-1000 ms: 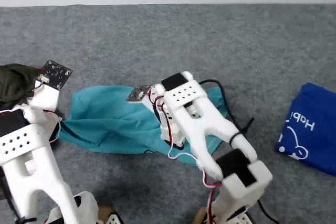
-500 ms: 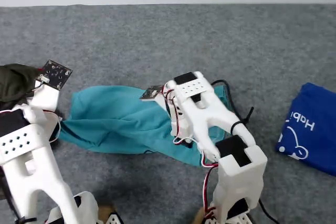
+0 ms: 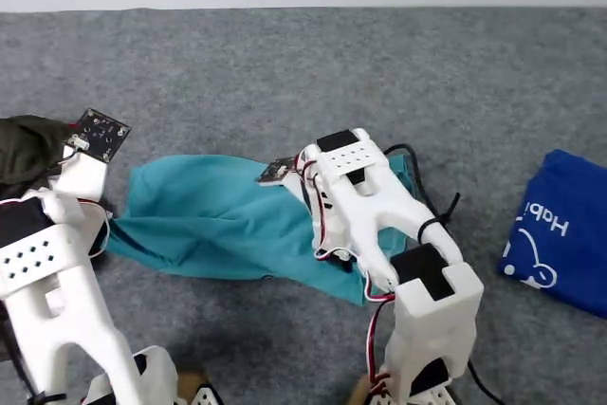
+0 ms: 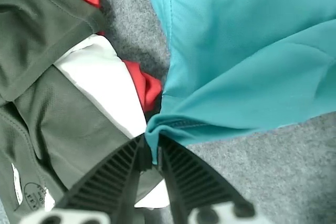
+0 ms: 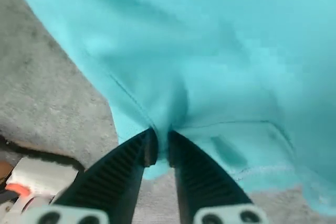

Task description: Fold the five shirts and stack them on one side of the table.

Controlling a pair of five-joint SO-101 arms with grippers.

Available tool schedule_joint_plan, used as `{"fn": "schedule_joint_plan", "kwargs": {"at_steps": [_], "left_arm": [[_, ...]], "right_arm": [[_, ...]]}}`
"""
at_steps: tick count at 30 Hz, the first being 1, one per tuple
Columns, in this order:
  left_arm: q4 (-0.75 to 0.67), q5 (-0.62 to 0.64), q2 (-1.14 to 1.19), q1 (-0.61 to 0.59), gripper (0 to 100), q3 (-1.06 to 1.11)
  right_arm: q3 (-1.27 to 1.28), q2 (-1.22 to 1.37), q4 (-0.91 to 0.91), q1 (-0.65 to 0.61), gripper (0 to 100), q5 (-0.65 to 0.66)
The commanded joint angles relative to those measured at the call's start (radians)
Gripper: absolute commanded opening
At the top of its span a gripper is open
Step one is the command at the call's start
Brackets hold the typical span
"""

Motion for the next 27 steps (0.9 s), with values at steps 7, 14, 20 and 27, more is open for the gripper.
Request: {"fn": "schedule_joint_plan", "kwargs": {"at_steps": [7,14,20,27], "left_arm": [[-0.025,-0.006,-0.031,0.006,0,-0.013],[-0.026,-0.003,-0.032,0.006,0,-0.041],[-0.025,0.103,-0.032,0.032,0,-0.229],[-0.025,0.344,-0.029,0.207,0,-0.519]], "right_arm": [[-0.319,-0.213,0.213,0.058,1.1,0.054],[-0.377,-0.371,0.209,0.113,1.1,0.055],[-0.585,-0.486,0.209,0.302,1.1,0.055],[-0.876,-0.521,0.208,0.426,1.2,0.055]]}}
